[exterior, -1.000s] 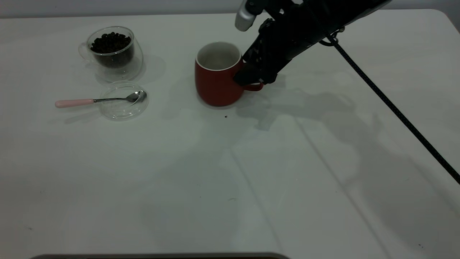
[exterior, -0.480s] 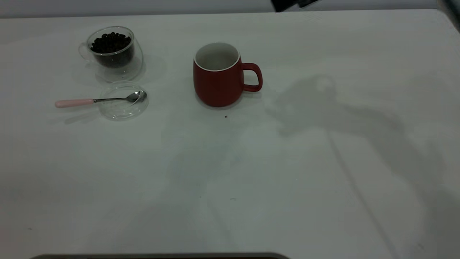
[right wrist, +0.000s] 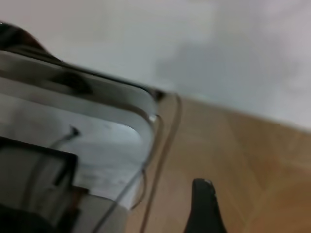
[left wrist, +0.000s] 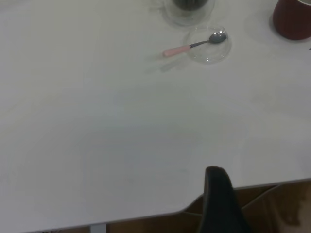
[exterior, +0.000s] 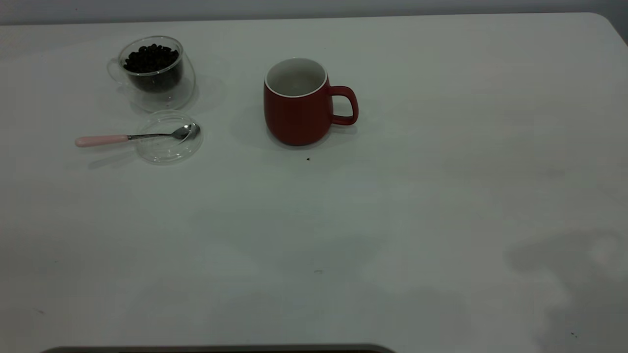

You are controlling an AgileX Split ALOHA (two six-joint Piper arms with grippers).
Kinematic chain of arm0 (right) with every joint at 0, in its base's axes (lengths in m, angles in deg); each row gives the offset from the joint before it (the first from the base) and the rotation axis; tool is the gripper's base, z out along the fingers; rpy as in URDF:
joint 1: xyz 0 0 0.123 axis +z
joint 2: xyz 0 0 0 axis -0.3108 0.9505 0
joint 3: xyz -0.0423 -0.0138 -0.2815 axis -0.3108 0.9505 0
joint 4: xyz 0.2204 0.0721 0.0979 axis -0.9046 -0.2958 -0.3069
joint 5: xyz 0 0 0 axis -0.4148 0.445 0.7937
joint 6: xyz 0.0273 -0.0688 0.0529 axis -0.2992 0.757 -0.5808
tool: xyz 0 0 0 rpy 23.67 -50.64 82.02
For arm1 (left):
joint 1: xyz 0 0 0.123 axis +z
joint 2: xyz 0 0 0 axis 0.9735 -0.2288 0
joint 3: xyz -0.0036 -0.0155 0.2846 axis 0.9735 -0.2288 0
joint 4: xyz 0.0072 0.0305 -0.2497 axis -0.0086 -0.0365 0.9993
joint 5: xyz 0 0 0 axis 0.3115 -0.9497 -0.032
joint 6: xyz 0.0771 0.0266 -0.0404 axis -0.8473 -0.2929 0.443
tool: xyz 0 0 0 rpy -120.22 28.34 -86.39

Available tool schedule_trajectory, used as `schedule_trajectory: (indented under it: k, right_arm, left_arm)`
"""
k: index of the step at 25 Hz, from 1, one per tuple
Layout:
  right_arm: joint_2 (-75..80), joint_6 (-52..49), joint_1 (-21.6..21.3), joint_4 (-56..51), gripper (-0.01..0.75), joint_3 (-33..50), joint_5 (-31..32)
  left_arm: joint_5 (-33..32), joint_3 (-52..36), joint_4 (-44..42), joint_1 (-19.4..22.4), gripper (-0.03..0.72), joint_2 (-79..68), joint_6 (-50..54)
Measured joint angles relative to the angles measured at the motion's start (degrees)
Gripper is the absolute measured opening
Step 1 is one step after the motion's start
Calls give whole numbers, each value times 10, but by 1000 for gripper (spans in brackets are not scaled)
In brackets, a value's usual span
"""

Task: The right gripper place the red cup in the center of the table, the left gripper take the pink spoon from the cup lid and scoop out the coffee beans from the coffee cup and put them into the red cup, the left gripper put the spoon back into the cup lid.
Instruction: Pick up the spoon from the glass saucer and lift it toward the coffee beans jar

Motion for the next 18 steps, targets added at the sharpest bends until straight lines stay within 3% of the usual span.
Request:
schedule_trajectory:
  k: [9,18]
  right_arm:
    - [-282,-8,-112,14,591,109,33]
    - [-579,0,-152,5,591,113,54]
  left_arm:
    - [0,0,0,0,505,0,0]
    - [0,0,0,0,505,0,0]
